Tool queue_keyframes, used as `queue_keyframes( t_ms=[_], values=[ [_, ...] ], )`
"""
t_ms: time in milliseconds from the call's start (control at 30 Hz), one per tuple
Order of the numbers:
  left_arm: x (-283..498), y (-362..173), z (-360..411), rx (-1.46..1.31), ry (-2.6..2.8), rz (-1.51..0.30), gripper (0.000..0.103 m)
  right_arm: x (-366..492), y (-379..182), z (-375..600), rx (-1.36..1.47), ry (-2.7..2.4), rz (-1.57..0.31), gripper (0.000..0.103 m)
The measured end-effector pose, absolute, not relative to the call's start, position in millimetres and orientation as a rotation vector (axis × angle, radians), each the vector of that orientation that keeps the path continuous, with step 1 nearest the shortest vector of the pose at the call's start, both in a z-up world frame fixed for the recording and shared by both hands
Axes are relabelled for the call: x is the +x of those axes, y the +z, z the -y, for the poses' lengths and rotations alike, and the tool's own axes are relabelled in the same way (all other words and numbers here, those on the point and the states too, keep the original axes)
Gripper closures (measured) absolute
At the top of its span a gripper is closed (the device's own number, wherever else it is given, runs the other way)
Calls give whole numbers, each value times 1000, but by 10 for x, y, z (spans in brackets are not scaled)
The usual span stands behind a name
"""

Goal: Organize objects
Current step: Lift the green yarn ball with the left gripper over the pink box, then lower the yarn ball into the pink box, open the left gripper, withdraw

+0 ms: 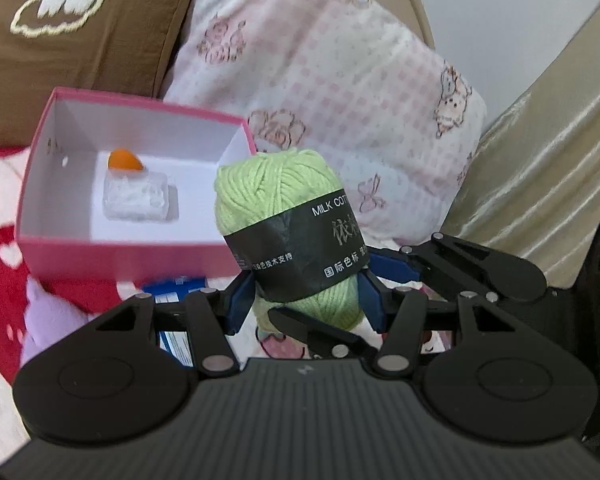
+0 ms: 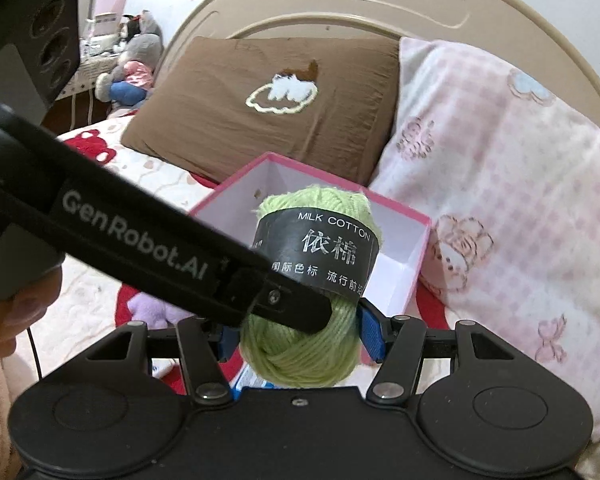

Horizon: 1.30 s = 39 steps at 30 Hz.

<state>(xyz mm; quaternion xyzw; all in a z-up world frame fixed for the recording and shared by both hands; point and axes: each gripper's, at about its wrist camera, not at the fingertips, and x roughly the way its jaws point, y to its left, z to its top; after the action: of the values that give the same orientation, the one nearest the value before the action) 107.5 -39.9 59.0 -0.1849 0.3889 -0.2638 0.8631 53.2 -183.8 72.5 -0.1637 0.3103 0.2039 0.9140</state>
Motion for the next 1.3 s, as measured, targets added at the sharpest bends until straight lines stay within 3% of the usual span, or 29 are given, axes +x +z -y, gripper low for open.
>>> queue_keyframes(
  t_ms=[433,733,1300],
  values=[
    [2055,780,313,-449,-546,-901,49,1438,997,1605,-234,367,-815,40],
    [2530,340,388,-454,-510,-871,50,1984,653,1794,-92,317,-834,41],
    [3058,-596,297,-546,-490,-900,53,2553,-216,1559,-266,235,-844,42]
  ],
)
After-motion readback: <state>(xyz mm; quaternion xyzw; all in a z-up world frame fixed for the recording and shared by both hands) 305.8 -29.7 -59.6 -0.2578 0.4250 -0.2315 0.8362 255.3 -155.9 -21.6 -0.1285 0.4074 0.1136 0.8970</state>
